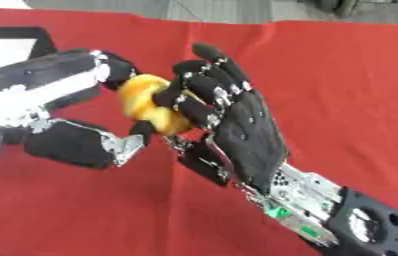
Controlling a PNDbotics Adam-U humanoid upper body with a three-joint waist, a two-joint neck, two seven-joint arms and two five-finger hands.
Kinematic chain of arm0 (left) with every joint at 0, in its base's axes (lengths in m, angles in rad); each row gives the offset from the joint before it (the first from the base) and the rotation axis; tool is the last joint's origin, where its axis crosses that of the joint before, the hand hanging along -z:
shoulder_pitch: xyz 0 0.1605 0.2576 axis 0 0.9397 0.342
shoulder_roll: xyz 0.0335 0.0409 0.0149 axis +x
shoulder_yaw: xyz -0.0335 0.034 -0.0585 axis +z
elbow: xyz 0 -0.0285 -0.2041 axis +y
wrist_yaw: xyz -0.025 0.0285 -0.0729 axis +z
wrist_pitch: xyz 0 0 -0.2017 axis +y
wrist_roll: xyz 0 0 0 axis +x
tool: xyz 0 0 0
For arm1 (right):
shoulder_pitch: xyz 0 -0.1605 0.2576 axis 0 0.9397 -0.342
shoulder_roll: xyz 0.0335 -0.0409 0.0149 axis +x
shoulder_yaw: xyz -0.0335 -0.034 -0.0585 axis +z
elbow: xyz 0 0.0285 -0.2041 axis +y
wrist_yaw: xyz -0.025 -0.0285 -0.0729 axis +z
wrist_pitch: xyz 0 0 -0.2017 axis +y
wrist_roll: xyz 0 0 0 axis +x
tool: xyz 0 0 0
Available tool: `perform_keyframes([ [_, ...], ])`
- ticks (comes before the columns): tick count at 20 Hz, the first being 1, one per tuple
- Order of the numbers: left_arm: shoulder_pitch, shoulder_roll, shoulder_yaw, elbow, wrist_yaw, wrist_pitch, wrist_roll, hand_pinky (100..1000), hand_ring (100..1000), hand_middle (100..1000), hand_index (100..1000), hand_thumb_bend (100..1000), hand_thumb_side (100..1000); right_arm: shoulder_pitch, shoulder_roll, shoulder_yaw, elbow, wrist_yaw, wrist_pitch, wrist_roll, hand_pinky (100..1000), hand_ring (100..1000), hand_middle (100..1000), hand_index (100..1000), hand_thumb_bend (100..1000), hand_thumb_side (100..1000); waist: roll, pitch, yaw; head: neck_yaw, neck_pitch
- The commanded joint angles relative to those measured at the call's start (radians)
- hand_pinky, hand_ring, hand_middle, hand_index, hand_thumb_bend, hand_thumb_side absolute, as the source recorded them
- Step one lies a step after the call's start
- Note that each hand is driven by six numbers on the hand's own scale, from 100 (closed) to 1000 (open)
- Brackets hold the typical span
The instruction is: Pick up the objects with one hand, pass them to the other hand, and then place them into the box on the other side of the table.
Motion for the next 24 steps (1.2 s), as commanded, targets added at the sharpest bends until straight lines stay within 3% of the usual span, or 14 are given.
perform_keyframes([
  [1,-0.013,0.008,0.023,-0.011,0.074,0.025,0.054,787,732,611,685,100,284,-0.005,-0.008,-0.004,-0.021,0.004,0.0,0.006,821,675,493,586,146,100,0.002,-0.015,-0.002,-0.008,0.002],
  [8,-0.009,0.005,0.024,-0.011,0.264,0.03,0.196,722,656,531,547,100,273,-0.002,-0.006,-0.003,-0.021,-0.002,0.016,0.014,815,685,504,599,167,100,0.003,-0.013,-0.003,-0.01,-0.001],
  [12,-0.008,0.006,0.016,-0.011,0.342,0.034,0.255,709,634,508,498,100,266,-0.001,-0.005,-0.004,-0.021,0.006,0.032,0.021,808,695,520,617,305,100,0.003,-0.012,-0.005,-0.009,-0.004],
  [19,-0.008,0.004,0.009,-0.011,0.399,0.048,0.301,699,614,485,430,100,260,0.001,-0.003,-0.005,-0.021,0.025,0.061,0.03,803,723,552,655,463,100,0.003,-0.01,-0.008,-0.009,-0.005],
  [24,-0.002,0.007,0.009,-0.011,0.41,0.066,0.325,686,601,472,406,100,260,0.004,-0.004,-0.013,-0.021,0.044,0.108,0.036,810,810,664,764,631,100,0.003,-0.009,-0.01,-0.008,-0.007],
])
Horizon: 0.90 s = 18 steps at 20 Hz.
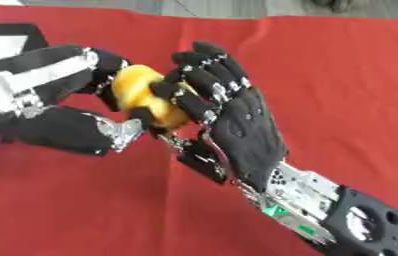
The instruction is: Pick up the objects with one hand, pass them to the other hand, and then place them into the box on the other side of the table.
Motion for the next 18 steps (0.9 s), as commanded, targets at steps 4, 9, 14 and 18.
perform_keyframes([
  [4,-0.003,0.015,0.015,-0.018,-0.007,0.01,0.037,669,585,459,390,100,256,-0.002,-0.006,-0.018,-0.009,0.035,0.11,0.015,829,884,756,848,569,150,0.003,-0.016,-0.002,-0.001,-0.01],
  [9,0.011,0.028,0.021,-0.018,-0.042,0.021,0.068,651,562,443,352,100,252,-0.001,-0.006,-0.018,-0.009,0.062,0.188,0.003,839,924,800,880,499,252,0.005,-0.015,-0.003,0.001,-0.011],
  [14,0.037,0.058,0.034,-0.018,-0.079,0.029,0.087,649,559,441,348,100,252,0.006,-0.011,-0.015,-0.009,0.081,0.25,0.016,846,937,813,891,482,267,0.005,-0.017,-0.005,0.002,-0.013],
  [18,0.073,0.096,0.07,-0.018,-0.092,0.026,0.12,649,558,440,350,100,253,0.009,-0.013,-0.012,-0.009,0.088,0.258,0.028,846,935,817,892,475,261,0.005,-0.018,-0.004,0.005,-0.015],
])
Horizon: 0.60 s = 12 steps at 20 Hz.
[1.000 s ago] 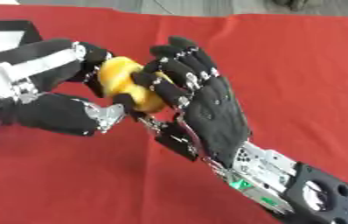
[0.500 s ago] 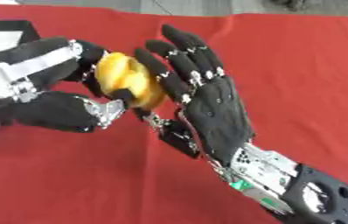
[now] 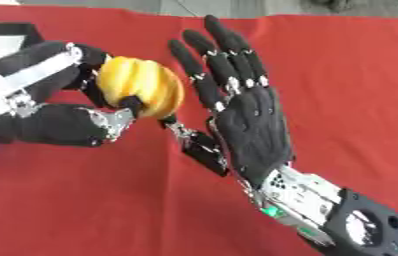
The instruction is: Pick up the objects with one hand, pass them to the other hand, and then place them into the box on the other side of the table.
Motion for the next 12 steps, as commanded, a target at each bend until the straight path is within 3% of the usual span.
perform_keyframes([
  [1,0.007,0.056,0.046,-0.012,-0.013,-0.007,0.031,650,558,441,350,100,254,-0.006,-0.014,-0.007,-0.01,0.01,0.006,0.005,848,936,818,893,475,257,0.003,-0.021,-0.001,0.006,-0.013],
  [6,0.062,0.135,0.117,-0.012,-0.021,-0.032,0.085,653,560,446,354,100,259,0.005,-0.018,-0.011,-0.01,0.007,-0.002,-0.001,841,926,810,885,496,205,-0.001,-0.02,-0.006,0.02,-0.016],
  [12,0.157,0.232,0.223,-0.011,-0.02,-0.053,0.172,653,557,445,356,100,269,0.02,-0.028,-0.017,-0.01,0.001,-0.015,-0.008,840,915,805,873,589,100,-0.003,-0.019,-0.013,0.055,-0.02],
])
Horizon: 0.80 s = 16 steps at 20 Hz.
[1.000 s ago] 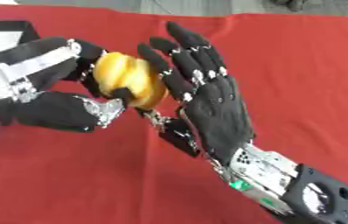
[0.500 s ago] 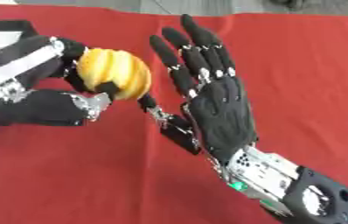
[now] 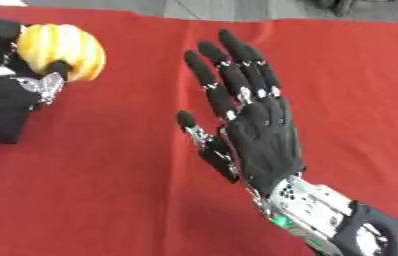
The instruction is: Pick up the objects with one hand, pass them to the other hand, and then place them into the box on the other side of the table.
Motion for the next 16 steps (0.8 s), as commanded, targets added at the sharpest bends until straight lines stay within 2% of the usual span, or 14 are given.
perform_keyframes([
  [1,0.04,0.086,0.073,-0.004,-0.002,-0.02,0.059,653,557,445,355,100,270,0.001,-0.027,-0.016,-0.01,-0.001,-0.009,-0.003,839,914,803,871,597,100,0.004,-0.02,-0.005,0.028,-0.014],
  [7,0.145,0.137,0.162,0.087,0.04,-0.065,0.199,653,556,445,358,100,279,0.016,-0.028,-0.02,-0.01,0.003,-0.019,-0.014,839,901,795,864,617,100,-0.002,-0.023,-0.014,0.072,-0.022],
  [12,0.167,0.132,0.2,0.202,0.058,-0.096,0.273,654,556,446,365,100,282,0.033,-0.026,-0.022,-0.01,0.012,-0.028,-0.024,841,896,793,862,626,100,-0.01,-0.024,-0.028,0.111,-0.034],
  [16,0.174,0.115,0.213,0.297,0.026,-0.128,0.302,655,557,448,370,100,280,0.039,-0.021,-0.025,-0.01,0.014,-0.033,-0.037,841,893,790,860,632,100,-0.014,-0.023,-0.049,0.146,-0.047],
])
